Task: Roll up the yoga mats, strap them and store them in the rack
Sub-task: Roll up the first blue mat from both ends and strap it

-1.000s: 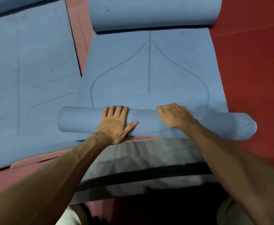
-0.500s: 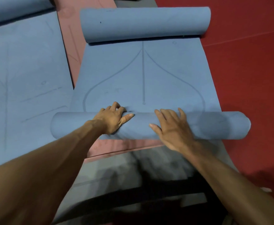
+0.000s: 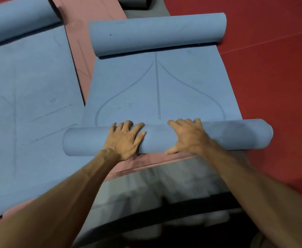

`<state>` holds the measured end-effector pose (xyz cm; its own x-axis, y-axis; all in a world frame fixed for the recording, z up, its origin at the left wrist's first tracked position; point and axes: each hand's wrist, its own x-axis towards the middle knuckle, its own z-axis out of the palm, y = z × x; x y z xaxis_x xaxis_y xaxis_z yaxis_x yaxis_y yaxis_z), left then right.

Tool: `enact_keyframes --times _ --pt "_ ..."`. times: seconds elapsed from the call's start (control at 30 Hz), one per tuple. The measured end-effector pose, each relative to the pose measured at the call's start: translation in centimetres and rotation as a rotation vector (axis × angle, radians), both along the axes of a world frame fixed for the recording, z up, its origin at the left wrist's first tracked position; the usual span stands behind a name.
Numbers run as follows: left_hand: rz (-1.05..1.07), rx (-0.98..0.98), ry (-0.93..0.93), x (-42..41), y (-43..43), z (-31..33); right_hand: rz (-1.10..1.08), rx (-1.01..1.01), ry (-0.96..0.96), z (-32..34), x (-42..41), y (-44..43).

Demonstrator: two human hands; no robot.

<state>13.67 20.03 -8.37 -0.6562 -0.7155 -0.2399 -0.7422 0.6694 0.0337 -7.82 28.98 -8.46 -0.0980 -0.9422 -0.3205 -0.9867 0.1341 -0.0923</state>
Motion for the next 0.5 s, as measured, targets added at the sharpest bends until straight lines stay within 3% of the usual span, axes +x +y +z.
enact_keyframes --times 0.2,0.5 --pt "-0.004 0.016 -0.008 1.4 1.8 0.9 -0.019 0.015 -0.101 1.1 -0.4 0.2" --pt "-0.037 0.055 0.061 5.2 6.2 2.2 0.003 0.224 -0.258 3.1 0.4 3.7"
